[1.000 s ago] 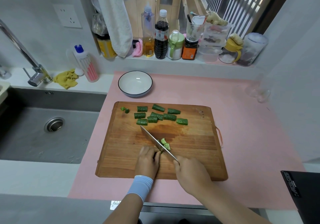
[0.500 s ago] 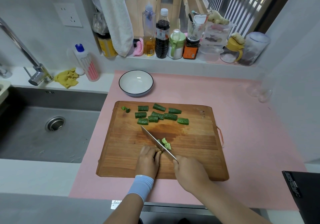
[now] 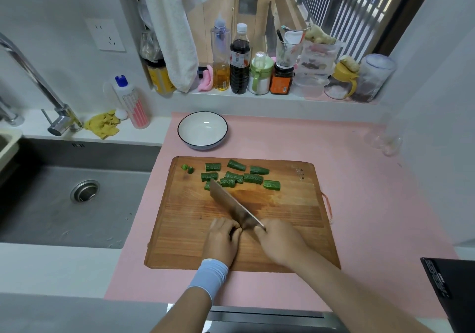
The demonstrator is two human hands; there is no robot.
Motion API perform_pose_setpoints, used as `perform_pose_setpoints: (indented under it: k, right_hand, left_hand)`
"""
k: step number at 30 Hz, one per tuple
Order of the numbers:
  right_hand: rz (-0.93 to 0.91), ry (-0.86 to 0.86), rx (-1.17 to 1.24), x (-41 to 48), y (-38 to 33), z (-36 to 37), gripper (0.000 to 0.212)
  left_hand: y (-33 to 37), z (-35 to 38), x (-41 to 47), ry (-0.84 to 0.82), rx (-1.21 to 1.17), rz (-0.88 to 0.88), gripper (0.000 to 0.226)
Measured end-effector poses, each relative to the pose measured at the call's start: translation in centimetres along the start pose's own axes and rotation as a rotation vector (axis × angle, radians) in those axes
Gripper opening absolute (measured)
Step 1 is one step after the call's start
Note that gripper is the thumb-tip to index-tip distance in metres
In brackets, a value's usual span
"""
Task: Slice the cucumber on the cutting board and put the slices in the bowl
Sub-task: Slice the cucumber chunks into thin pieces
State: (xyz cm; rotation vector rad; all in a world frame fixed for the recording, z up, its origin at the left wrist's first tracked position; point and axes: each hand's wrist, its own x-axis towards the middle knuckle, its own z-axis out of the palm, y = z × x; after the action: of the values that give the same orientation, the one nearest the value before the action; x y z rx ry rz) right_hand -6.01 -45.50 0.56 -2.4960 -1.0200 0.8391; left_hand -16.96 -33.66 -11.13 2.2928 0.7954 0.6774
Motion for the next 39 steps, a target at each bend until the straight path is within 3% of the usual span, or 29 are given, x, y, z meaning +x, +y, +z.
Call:
perform_pose_setpoints:
  k: [5,9,11,13,16,19,26,32,35,39]
  right_hand:
    - [-0.086,0.108,0.019,0.0,1.1,-2.8,0.038]
    - [-0.237,0.237,-0.271,0.0,3.0,-3.5,0.026]
    - [-0.345,0.314,-0.435,0.1,4.3,-3.1,0.033]
    - [-0.411,0.332,-0.582,0.3,5.1,-2.6,0.027]
    - [-0.442,0.322,-0.695,0.5,5.7,-1.9,0.029]
    - [-0.461,0.345,-0.726,0.6,5.7,-1.7,0.042]
    - [-0.504,0.347,-0.731,0.3,5.6,-1.4,0.047]
    - [-0.548,0.341,-0.725,-0.2,5.2,-1.5,0.044]
    - [-0.567,0.331,-0.726,-0.1,5.0,-1.2,0.045]
    - [-0.573,0.318,-0.707,-0.3,4.5,-1.8,0.044]
  left_hand:
    - [-0.7,-2.2,2.7,-0.004,-0.003,0.017,0.007]
    - [-1.0,-6.5,6.5,0.323,-0.194,-0.363,0.022]
    - [-0.5,-8.7,8.1,0.367,-0.253,-0.504,0.025]
    - [-0.1,-9.7,9.2,0.223,-0.286,-0.446,0.023]
    - [1.7,-9.2,9.6,-0.247,-0.296,-0.282,0.010]
    - [3.6,-7.0,8.9,-0.574,-0.063,-0.101,0.023]
    - [4.1,-3.9,8.3,-0.528,-0.020,-0.133,0.008]
    - [4.9,-3.8,9.0,-0.490,-0.040,-0.176,0.010]
    - [5.9,-3.3,8.8,-0.555,0.005,-0.140,0.017]
    - [5.7,-3.4,9.4,-0.562,0.106,-0.172,0.010]
